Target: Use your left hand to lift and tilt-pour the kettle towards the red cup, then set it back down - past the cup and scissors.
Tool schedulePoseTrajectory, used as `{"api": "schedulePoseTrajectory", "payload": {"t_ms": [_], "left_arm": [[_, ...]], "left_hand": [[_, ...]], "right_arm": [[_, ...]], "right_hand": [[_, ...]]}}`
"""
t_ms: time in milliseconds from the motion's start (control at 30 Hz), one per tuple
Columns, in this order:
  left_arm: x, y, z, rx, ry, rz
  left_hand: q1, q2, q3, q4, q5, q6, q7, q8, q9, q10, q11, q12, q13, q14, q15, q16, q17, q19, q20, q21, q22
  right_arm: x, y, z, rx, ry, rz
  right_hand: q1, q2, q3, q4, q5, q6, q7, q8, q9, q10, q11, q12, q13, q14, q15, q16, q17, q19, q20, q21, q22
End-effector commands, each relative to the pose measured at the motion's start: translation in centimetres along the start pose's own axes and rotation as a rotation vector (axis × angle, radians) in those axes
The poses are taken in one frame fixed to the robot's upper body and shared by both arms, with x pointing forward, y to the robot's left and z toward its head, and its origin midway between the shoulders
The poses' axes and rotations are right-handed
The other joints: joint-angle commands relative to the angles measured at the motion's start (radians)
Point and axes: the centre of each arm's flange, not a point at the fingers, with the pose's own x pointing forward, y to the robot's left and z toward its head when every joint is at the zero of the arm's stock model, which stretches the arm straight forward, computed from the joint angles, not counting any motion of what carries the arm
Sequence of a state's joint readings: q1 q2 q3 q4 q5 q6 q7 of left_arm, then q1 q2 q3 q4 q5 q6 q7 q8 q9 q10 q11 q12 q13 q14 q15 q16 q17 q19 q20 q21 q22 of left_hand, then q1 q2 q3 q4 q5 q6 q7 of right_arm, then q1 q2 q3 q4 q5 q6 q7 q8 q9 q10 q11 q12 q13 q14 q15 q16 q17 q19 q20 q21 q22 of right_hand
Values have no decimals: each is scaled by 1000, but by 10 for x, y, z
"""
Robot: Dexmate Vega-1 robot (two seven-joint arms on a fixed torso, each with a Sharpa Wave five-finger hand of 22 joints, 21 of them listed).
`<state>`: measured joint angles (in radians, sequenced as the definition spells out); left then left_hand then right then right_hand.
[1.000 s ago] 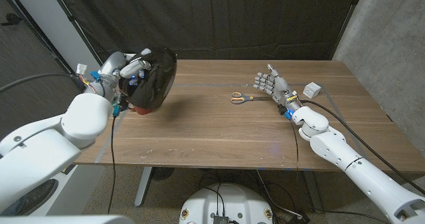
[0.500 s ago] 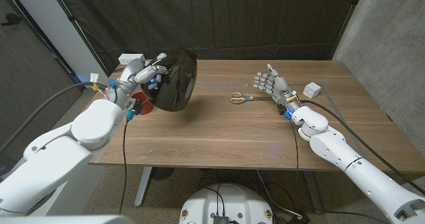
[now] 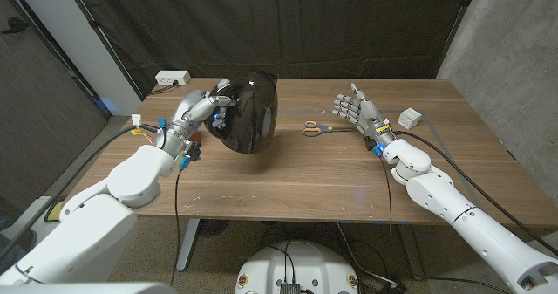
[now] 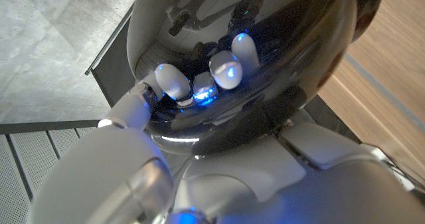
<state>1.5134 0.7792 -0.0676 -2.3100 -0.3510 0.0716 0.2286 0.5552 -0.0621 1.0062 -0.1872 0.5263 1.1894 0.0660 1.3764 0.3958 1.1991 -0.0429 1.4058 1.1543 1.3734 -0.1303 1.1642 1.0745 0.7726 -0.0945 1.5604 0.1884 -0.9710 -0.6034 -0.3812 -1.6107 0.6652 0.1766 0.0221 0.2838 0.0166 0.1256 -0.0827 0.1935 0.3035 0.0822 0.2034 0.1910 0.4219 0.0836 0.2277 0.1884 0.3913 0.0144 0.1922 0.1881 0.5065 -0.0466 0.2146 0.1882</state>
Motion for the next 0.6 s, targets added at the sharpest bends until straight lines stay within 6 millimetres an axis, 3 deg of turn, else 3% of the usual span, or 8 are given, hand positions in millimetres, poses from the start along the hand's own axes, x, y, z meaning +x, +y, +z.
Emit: {"api": "schedulePoseTrajectory", "payload": {"t_ms": [33,400,600], "left_arm": [[0,-35,-13,-113,-80,-119],[7,-69,-32,-132,-62,-181],[6,-77,-43,-103,-25,-187]], "left_hand": [[-6,17,48,51,-2,-4,4,0,2,59,-65,37,40,3,-13,-4,5,-22,-36,-5,4],[-2,23,21,51,-20,-27,-8,-6,4,40,-63,6,11,-11,-9,-38,-16,-47,-31,-7,4],[15,28,-26,41,-44,-64,-20,-19,8,12,-72,-40,-30,-31,-8,-81,-69,-74,-25,-10,4]], "right_arm": [[3,2,3,-5,-6,11],[-3,1,-5,4,5,8],[-6,1,-5,3,4,2]], "right_hand": [[2,9,-3,-2,2,3,3,-3,3,10,-2,-4,4,4,1,-1,3,4,-21,-3,3],[2,9,-4,-3,2,3,3,-3,3,11,-2,-4,4,3,0,-1,3,3,-21,-3,3],[2,10,-4,-3,2,2,2,-3,3,10,-4,-5,4,3,1,-1,3,4,-21,-3,3]]}}
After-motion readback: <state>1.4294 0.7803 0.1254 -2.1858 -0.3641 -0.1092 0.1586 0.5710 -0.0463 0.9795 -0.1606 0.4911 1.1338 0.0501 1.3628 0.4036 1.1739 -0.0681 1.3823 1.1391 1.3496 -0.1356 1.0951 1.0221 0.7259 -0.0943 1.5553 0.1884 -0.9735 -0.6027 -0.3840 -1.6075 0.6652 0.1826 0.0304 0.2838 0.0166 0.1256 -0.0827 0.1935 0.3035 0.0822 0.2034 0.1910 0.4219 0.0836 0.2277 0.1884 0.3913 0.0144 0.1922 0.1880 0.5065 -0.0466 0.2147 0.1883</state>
